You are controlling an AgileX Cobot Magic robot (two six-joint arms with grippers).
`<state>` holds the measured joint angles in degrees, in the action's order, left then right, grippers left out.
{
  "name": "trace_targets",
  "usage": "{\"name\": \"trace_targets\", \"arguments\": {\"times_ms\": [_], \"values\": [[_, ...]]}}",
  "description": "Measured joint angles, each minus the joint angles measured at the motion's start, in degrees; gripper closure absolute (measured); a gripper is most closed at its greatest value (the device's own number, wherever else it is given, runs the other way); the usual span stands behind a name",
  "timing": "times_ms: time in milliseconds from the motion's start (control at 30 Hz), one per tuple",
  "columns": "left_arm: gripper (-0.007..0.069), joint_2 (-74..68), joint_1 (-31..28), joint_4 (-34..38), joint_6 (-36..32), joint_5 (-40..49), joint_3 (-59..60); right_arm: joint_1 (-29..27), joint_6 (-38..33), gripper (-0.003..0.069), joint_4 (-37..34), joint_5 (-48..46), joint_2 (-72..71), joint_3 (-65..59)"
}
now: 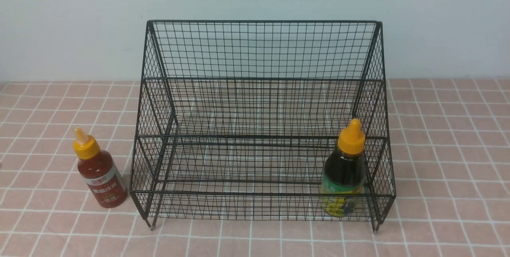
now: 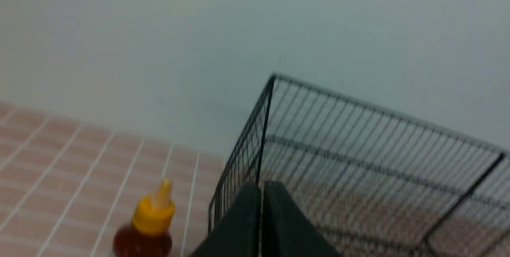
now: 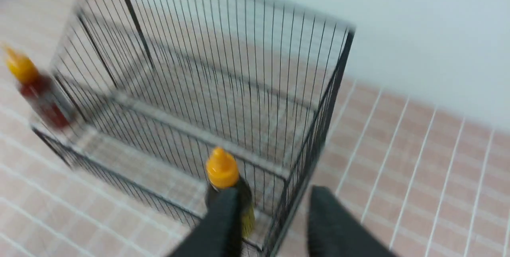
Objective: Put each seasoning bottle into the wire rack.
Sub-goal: Use the left arm to grab the condiment bottle closest to it
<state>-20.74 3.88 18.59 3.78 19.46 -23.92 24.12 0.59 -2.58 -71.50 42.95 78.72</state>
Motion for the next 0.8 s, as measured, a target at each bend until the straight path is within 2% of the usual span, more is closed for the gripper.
{"name": "trace_targets", "arguments": {"times_ms": [33,67,133,267,367,500,667,800], "values": [[0.0631,-0.8,0.0,-0.1,-0.3,2.1,-0.7,0.0,0.1,0.0539,-0.1,0.4,-2.3,-0.5],[0.0631,-6.5,0.0,-0.3,-1.0,8.5,-5.5,0.0,0.2,0.0596,0.0,1.8,-6.1,-2.5],[0.0631,-16.4,0.0,-1.9,-2.0,21.3,-13.9,0.0,0.5,0.0652,0.1,6.1,-15.5,-8.2],[0.0631,-27.5,0.0,-6.4,-2.3,34.2,-24.4,0.0,0.7,0.0671,0.4,10.7,-26.5,-16.8],[0.0631,-37.2,0.0,-12.6,-2.3,43.9,-34.5,0.0,0.7,0.0672,0.6,11.2,-32.3,-24.7],[0.0631,-46.3,0.1,-18.0,-2.4,49.9,-43.3,0.0,0.8,0.0673,-0.2,11.2,-34.0,-31.6],[0.0622,-51.8,0.1,-21.2,-2.4,49.8,-45.7,0.0,0.9,0.0673,-2.1,11.3,-34.0,-35.3],[0.0516,-57.2,0.1,-24.4,-2.4,46.4,-45.8,0.0,0.9,0.0673,-2.7,12.1,-34.0,-36.2]]}}
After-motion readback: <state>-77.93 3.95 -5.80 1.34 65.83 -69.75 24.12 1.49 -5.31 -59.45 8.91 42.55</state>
